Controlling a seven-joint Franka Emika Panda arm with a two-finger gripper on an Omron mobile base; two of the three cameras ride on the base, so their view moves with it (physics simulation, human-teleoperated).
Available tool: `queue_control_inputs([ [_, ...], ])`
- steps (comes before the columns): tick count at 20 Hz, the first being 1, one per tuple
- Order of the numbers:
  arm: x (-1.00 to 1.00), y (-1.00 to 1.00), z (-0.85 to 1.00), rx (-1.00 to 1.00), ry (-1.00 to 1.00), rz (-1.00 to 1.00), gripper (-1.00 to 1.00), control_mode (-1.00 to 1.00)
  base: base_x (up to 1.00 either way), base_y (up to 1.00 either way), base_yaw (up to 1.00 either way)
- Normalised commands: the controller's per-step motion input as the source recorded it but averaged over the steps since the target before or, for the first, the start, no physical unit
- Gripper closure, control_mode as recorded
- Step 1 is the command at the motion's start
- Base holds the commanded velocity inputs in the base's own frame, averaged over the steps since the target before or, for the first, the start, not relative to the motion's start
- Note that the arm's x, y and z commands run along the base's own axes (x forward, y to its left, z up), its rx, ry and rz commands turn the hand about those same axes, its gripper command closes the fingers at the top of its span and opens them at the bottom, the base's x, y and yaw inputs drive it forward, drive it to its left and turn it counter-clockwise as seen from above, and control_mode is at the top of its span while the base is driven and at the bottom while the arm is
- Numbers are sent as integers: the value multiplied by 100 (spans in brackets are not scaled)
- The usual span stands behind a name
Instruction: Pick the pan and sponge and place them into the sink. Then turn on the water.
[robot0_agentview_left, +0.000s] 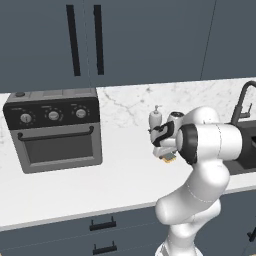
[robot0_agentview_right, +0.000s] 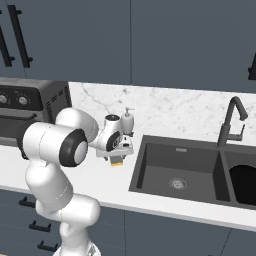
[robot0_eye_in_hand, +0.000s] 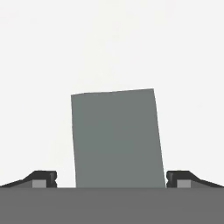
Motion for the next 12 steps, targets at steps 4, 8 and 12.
queue_control_inputs([
  [4, 0, 0, 20, 0, 0, 0, -100, -100, 0, 0, 0],
  [8, 0, 0, 6, 0, 0, 0, -100, -100, 0, 0, 0],
  [12, 0, 0, -1, 0, 0, 0, -100, -100, 0, 0, 0],
])
